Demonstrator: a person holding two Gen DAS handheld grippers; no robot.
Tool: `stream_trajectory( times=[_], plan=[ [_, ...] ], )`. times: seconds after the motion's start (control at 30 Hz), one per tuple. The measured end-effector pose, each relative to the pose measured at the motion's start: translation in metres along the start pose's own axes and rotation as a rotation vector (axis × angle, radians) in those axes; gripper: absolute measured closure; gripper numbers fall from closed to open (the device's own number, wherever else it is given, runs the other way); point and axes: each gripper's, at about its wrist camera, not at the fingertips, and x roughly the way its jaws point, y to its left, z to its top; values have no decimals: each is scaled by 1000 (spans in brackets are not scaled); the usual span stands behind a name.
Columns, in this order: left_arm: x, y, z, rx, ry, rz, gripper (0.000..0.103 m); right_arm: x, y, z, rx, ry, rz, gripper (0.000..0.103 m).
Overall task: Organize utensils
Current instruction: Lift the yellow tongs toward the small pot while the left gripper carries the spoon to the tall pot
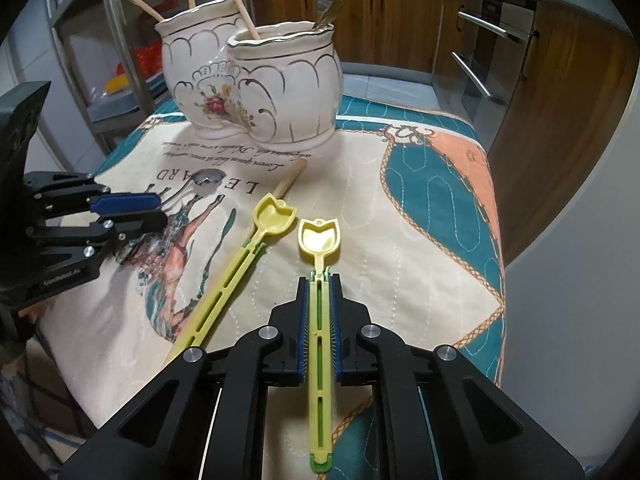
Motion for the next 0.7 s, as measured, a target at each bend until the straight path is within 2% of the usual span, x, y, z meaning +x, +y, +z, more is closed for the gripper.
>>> stream_trajectory(
  times=[0.07, 0.37, 0.53, 0.7],
  plan=[
    [-3, 5, -1, -6, -28, -11, 100, -5, 2, 0, -14, -19, 15, 92],
    [-51, 39, -12, -12, -189, -31, 100, -48, 21, 18, -79, -242, 59, 92],
    [-85, 74, -21, -82, -278, -14, 100, -68, 25, 41, -59, -376, 78, 92],
    [-115, 103, -9, -146, -398, -37, 100, -79, 21, 71, -10, -503, 115, 92]
  ],
)
